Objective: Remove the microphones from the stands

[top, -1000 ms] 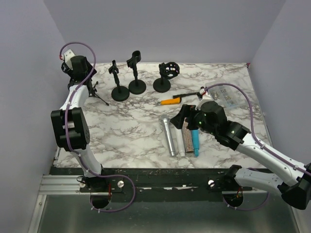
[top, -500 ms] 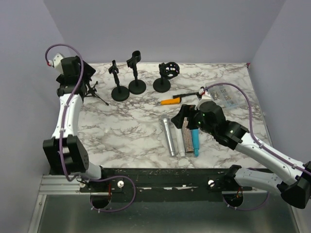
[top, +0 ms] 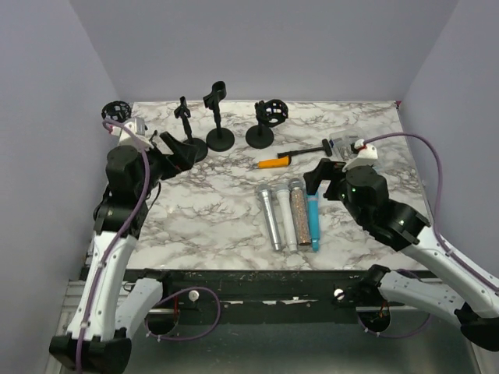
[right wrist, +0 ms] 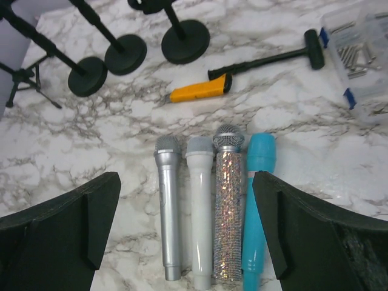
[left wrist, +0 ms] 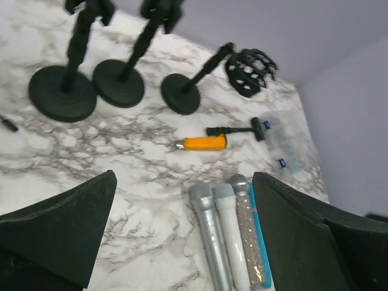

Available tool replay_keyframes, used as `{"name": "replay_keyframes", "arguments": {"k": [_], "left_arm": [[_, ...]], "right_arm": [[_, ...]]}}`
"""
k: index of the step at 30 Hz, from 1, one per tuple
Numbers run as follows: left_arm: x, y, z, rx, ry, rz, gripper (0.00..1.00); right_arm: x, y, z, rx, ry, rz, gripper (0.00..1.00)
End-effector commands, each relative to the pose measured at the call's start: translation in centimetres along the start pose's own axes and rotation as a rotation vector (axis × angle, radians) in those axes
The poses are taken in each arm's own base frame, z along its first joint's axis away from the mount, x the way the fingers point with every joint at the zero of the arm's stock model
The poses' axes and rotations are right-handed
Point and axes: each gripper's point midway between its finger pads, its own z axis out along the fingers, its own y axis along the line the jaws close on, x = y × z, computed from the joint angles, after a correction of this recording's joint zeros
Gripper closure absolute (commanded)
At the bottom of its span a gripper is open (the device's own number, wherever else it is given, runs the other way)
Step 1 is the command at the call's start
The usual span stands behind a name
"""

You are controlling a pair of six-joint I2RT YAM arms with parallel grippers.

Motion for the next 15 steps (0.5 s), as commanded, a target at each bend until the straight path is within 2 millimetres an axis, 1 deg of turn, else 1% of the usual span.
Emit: {"name": "replay_keyframes", "arguments": {"k": [1,2,6,9,12,15], "left_arm": [[0.5,-5.2,-6.9,0.270,-0.071,0.161,0.02],[0.4,-5.8,-8.3,0.311,-0.102,0.193,0.02],[-1.5,-7.5,-15.0,0.427,-0.325,0.319,0.01],[-2.8,-8.1,-19.4,0.475,-0.502,0.361,0.01],[-3.5,-8.0,-21.9,0.491,-0.619,0.360,0.02],[-3.6,-7.8,-22.5,0.491,-0.653,0.355,0.01]], "right_arm": [[-5.1,-3.6,-3.3,0.146,-0.172,0.010,0.00],[-5.9,-4.0,-3.9,0.156,-0.198,0.012,0.00],[-8.5,-5.2,-6.9,0.152,-0.297,0.020,0.00],[-10.0,-5.5,-9.2,0.105,-0.363,0.039,0.00],[-11.1,-5.4,-11.1,0.047,-0.411,0.082,0.00],[-11.6,-5.2,-12.4,-0.014,-0.442,0.117,0.00]]}}
